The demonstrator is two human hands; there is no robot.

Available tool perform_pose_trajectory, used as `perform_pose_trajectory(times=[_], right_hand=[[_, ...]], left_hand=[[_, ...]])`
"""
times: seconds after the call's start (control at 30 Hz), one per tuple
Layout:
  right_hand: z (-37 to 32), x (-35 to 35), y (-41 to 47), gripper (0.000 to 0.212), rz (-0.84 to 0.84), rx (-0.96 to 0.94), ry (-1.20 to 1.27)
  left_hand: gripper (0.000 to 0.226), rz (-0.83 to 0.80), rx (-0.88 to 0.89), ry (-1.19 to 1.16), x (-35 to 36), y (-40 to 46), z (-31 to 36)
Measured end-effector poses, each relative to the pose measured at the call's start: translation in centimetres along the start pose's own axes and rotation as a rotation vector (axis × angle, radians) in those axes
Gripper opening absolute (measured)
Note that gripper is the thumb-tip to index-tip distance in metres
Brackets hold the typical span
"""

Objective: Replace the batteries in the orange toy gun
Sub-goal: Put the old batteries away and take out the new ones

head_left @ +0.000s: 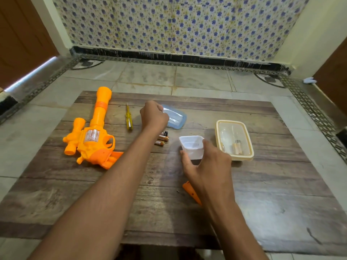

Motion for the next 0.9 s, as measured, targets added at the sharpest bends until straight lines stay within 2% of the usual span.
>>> perform_pose_trajectory(times=[0.23,0.3,0.43,0.5,0.57,0.7,0.9], right_hand=[[-0.2,-0.7,-0.5,0.051,-0.161,0.111,-0.105],[-0.2,-0.6,-0.5,0.049,-0.206,0.146,-0.097],[-0.2,0.0,-0.5,0.043,-0.248,0.156,-0.095],[-0.3,0.1,-0.5,0.041,-0.252,0.148,-0.096],[-0.4,0.2,-0.4,0.039,-0.256,0.14,-0.098],[-0.3,0.2,-0.2,0.038,-0.25,0.126,-0.087],[-0.8,0.5,-0.1,0.04,-0.271,0.122,-0.096]], left_hand=[[0.012,0.061,0.242,0.135,-2.3,-2.9,-0.2],[0.01,-0.038,0.33,0.198,-2.9,-4.3,-0.6],[0.03,-0.281,0.491,0.521,-3.0,-6.2,-2.1],[0.04,-0.331,0.491,0.613,-2.8,-6.7,-2.9],[0.043,-0.308,0.497,0.62,-2.6,-6.8,-3.3],[0.037,-0.216,0.518,0.597,-2.6,-6.9,-3.5],[0.026,-0.233,0.505,0.707,-2.2,-6.9,-3.7]])
Point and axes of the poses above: each hand's wrist, its own y-axis towards the middle knuckle, its own x-axis out of the palm, z = x × y, the point moved 3 cm from there along y, towards the middle knuckle, and after that the axes turned 5 degrees about -z, right-handed, at the moved point
